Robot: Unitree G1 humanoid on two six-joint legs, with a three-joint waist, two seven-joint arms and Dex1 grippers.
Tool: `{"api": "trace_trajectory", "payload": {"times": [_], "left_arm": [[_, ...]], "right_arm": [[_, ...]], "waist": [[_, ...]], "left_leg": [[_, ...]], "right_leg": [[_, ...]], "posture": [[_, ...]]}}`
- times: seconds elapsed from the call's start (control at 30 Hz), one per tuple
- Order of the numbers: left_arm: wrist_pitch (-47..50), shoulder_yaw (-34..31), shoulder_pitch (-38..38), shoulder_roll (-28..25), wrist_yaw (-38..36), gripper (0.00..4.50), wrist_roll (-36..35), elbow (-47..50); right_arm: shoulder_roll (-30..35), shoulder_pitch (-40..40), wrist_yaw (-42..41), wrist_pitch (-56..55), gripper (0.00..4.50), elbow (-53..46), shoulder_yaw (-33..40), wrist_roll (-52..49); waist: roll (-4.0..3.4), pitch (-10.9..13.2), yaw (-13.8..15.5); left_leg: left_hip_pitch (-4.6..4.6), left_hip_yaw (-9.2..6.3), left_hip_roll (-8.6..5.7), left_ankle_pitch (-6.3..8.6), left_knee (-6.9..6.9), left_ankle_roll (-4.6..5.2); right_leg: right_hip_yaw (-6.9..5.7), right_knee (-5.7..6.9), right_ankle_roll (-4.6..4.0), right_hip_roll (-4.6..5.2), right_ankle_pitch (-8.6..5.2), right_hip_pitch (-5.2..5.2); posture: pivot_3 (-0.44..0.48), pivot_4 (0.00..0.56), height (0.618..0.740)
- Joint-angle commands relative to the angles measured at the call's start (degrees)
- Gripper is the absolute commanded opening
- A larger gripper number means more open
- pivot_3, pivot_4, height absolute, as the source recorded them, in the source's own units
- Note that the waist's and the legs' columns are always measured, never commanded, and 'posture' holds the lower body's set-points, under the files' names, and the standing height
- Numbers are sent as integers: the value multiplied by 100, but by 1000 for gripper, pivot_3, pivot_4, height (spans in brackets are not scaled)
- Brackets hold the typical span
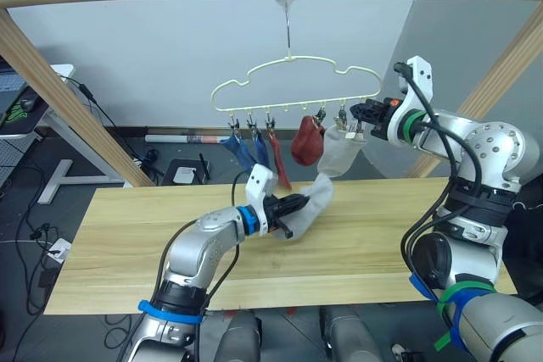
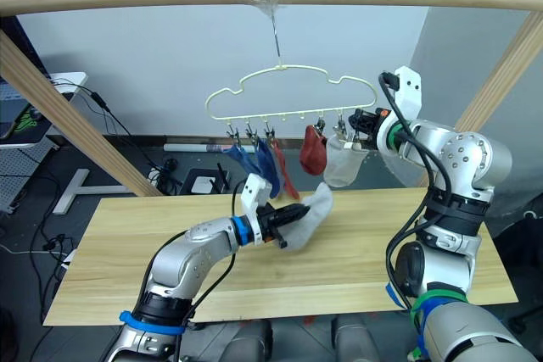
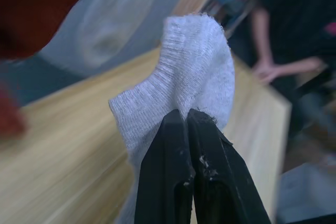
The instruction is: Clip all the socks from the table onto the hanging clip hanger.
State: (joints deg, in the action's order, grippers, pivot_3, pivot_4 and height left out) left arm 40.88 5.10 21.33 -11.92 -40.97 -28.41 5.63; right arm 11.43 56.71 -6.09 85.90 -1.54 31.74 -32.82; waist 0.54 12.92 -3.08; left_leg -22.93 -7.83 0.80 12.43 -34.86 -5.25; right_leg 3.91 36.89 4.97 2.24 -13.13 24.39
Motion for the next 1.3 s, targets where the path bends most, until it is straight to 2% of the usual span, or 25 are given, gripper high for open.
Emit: {"api": "trace_trajectory", "payload": {"times": [0.03,0.3,0.6,0.77,1.2,1.3], "left_arm": [[208,-161,169,60,-47,13,-415,302],[118,-160,755,291,12,13,-484,-254],[3,-156,999,373,-13,13,-470,-568],[-317,-249,1223,531,126,13,-373,-879],[-522,-297,1513,741,179,13,-349,-1082],[-500,-280,1486,724,162,0,-351,-1034]], "right_arm": [[-106,280,95,547,0,-42,640,-114],[-430,694,1018,660,0,253,1623,-631],[-491,594,1711,660,0,195,1646,-1309],[-472,401,1957,660,0,59,1402,-1661],[-311,122,2155,660,0,-73,1027,-2284],[-346,224,2194,660,786,17,1212,-2363]], "waist": [[0,0,-13],[-2,2,-25],[-12,8,-48],[-13,8,-53],[-13,8,-61],[-13,8,-62]], "left_leg": [[0,1,0,0,0,0],[-1,1,-1,0,0,0],[-2,2,-1,2,1,3],[-3,2,-1,2,0,4],[-3,2,-1,3,1,5],[-3,2,-1,3,0,5]], "right_leg": [[1,0,0,0,0,0],[0,-2,-1,0,0,0],[1,-3,-2,0,-1,1],[1,-3,-3,0,-2,1],[1,-3,-2,0,-2,1],[1,-3,-2,0,-2,1]], "posture": [[-13,222,740],[-38,218,740],[-42,217,740],[-42,212,740],[-37,205,740],[-38,205,740]]}}
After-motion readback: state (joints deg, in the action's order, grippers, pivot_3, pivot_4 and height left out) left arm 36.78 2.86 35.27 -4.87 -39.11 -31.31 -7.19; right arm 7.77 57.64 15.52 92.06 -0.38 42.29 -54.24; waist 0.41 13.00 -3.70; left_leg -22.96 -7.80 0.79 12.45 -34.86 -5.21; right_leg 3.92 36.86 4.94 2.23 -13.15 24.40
